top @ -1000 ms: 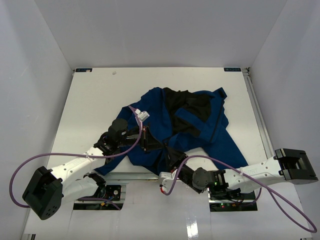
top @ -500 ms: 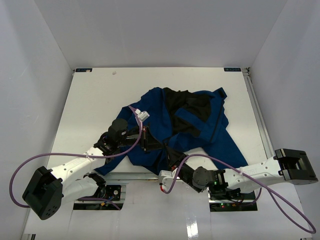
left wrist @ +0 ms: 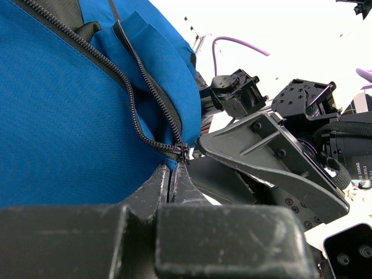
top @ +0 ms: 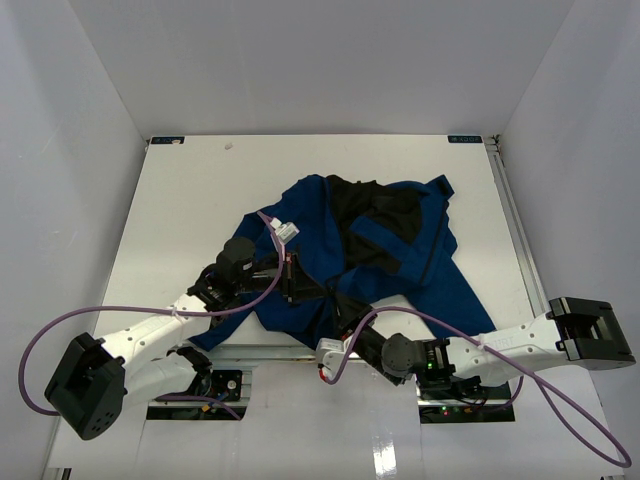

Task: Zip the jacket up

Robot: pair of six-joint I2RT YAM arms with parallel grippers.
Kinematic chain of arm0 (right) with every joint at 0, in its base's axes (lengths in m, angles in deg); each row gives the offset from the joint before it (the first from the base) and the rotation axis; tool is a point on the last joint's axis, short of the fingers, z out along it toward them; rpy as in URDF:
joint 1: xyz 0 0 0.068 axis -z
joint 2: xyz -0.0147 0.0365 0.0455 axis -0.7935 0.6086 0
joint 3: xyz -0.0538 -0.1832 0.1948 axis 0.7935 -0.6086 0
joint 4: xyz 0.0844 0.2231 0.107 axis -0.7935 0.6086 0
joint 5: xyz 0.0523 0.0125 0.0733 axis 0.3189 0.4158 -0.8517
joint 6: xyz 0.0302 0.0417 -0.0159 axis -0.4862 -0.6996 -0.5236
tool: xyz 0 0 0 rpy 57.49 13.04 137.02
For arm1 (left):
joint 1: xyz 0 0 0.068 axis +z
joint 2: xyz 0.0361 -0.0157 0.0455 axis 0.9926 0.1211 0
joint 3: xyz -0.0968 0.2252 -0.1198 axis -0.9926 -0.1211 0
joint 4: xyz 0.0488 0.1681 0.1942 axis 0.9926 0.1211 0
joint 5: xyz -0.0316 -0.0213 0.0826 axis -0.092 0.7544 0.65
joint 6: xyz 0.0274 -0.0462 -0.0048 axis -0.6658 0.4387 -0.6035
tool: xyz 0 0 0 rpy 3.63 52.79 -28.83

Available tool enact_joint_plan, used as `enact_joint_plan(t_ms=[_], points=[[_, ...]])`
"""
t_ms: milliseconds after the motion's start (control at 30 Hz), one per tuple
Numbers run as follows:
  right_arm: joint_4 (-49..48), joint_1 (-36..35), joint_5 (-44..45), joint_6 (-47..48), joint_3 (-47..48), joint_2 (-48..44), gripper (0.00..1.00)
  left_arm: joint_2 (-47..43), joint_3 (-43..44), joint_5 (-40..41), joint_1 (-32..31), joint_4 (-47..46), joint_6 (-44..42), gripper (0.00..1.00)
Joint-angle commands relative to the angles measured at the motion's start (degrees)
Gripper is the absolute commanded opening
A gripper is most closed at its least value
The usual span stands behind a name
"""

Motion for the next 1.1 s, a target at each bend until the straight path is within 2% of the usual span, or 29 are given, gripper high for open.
enact_joint_plan(t_ms=[0,400,500,600,867,1067], points=[[-3.71,-0.27,2.29,0.17,1.24,1.02,0.4,-2.1,0.54,-1.53,0.09,-0.46,0.06,0.0],[-8.02,0.14,4.29,4.49,1.32,2.61,0.36,-2.23,0.36,-1.55,0.09,-0.44,0.12,0.0],[-9.21,0.26,4.41,4.82,1.06,2.89,0.31,-2.19,0.36,-1.64,0.18,-0.51,0.21,0.0],[-9.99,0.34,4.92,5.42,1.06,3.02,0.22,-2.28,0.36,-1.64,0.09,-0.46,0.12,0.0],[-10.34,0.34,4.85,5.44,1.71,2.78,0.09,-2.19,0.37,-1.89,0.09,-0.42,0.12,0.0],[-10.27,0.9,4.93,5.43,3.66,3.89,0.08,-2.72,0.1,-1.99,0.09,-0.64,0.07,0.0]])
